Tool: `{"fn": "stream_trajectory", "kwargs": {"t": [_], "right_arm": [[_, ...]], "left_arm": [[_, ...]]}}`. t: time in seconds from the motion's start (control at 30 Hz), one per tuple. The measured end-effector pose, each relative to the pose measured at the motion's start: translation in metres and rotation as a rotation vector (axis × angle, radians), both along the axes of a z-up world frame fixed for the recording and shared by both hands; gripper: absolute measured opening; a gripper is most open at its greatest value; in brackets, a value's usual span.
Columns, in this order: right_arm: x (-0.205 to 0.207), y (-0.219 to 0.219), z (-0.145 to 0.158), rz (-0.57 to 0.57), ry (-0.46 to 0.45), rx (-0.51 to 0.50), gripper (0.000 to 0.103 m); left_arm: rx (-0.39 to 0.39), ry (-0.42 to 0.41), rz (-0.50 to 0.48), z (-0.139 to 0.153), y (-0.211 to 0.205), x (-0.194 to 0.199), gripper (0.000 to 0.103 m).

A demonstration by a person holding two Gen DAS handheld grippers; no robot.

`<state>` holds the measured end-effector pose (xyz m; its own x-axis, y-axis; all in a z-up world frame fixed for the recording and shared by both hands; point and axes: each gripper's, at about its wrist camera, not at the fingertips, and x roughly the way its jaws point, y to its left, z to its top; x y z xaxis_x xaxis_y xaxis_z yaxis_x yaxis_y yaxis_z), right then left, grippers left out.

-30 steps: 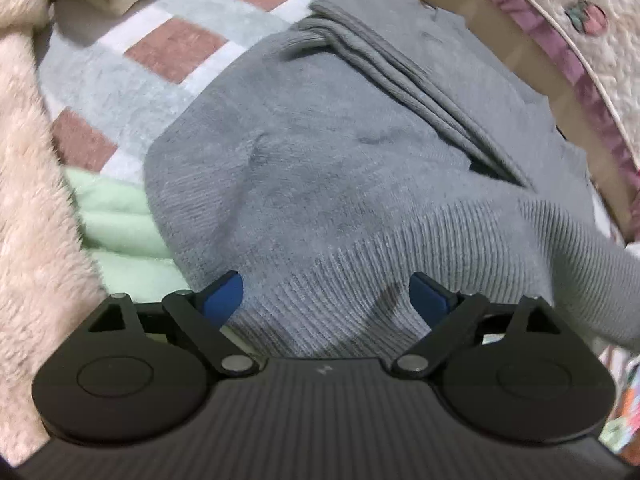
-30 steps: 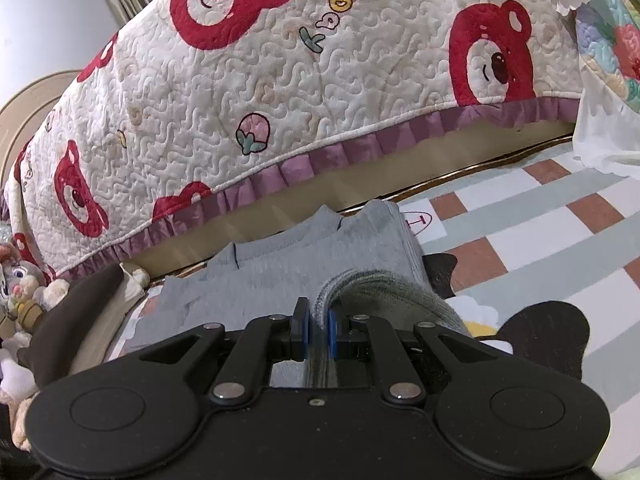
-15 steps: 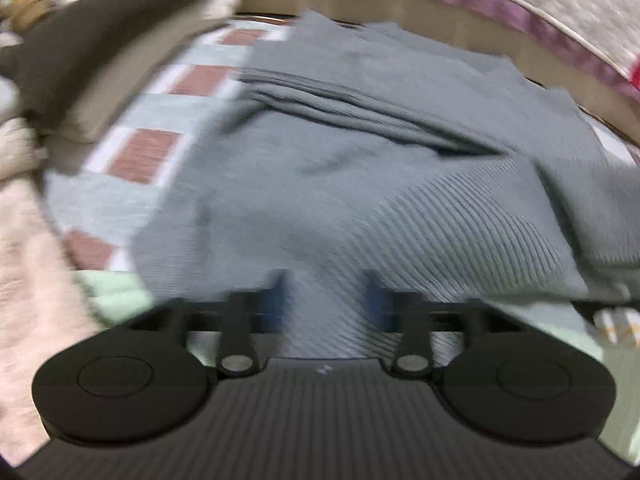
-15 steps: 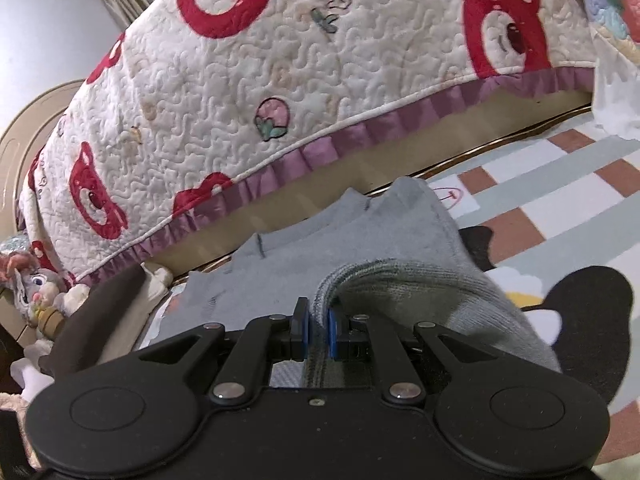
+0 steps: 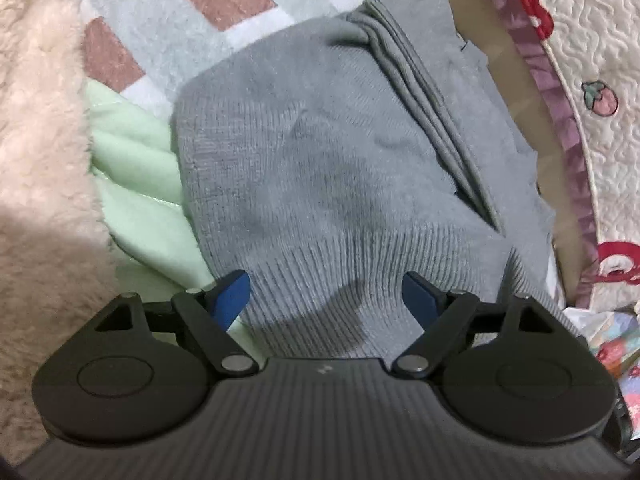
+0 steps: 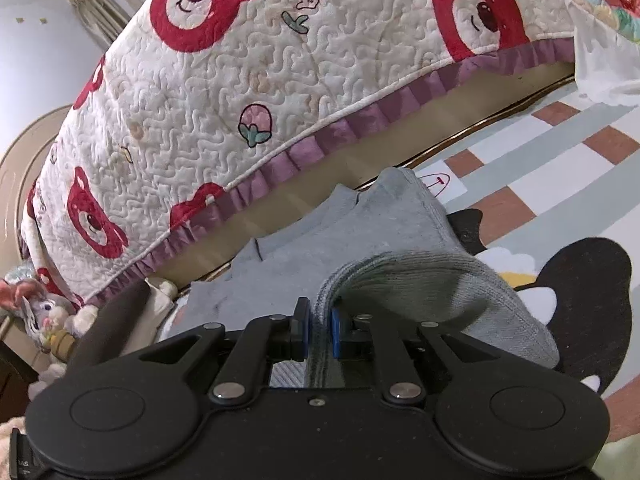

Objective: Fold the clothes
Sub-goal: 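Hold the folded hem with the right gripper while the left gripper grasps the sweater edge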

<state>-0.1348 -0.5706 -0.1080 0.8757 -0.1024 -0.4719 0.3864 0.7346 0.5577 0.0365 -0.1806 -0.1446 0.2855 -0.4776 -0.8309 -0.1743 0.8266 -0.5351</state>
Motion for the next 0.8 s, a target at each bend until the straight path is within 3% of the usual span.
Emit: {"fn": "stream_trajectory", "kwargs": {"t": [0.07,0.1,0.13,0.17,0.27,0.33,0.43,0.57,0.6,0.7,0.8], "right_arm": [[0.002,0.001,-0.001,0.008,0.005,-0.011,0.015],[0.003,0.002,-0.001,0.014,0.006,-0.012,0.013],[0.004,0.002,-0.001,0.038,-0.003,-0.015,0.013],[0.004,0.004,-0.002,0.058,-0.017,-0.023,0.013],[0.009,0.007,-0.004,0.082,-0.014,-0.034,0.013],[0.012,0.008,-0.005,0.091,-0.007,-0.036,0.013],[0.013,0.008,-0.008,0.087,0.010,-0.041,0.013],[0.013,0.001,-0.013,0.087,0.038,-0.059,0.013],[0.012,-0.002,-0.015,0.077,0.047,-0.061,0.013],[0.008,-0.012,-0.019,0.050,0.047,-0.021,0.013],[0.005,-0.014,-0.020,0.047,0.043,-0.010,0.013]], "left_arm": [[-0.013,-0.027,-0.022,0.000,-0.004,0.000,0.086],[-0.044,-0.039,-0.036,-0.002,-0.006,0.000,0.081],[-0.082,-0.046,-0.050,-0.004,-0.007,0.000,0.074],[-0.120,-0.053,-0.064,-0.006,-0.007,0.000,0.060],[-0.175,0.017,-0.057,-0.012,-0.008,-0.001,0.057],[-0.196,0.052,-0.050,-0.009,-0.007,-0.003,0.059],[-0.235,0.084,-0.045,0.003,-0.007,-0.009,0.071],[-0.193,0.028,-0.058,0.024,-0.007,-0.026,0.072],[-0.170,0.028,-0.065,0.026,-0.008,-0.029,0.077],[-0.147,0.102,-0.020,0.011,-0.010,-0.032,0.087],[-0.099,0.155,0.001,-0.006,-0.017,-0.035,0.087]]}}
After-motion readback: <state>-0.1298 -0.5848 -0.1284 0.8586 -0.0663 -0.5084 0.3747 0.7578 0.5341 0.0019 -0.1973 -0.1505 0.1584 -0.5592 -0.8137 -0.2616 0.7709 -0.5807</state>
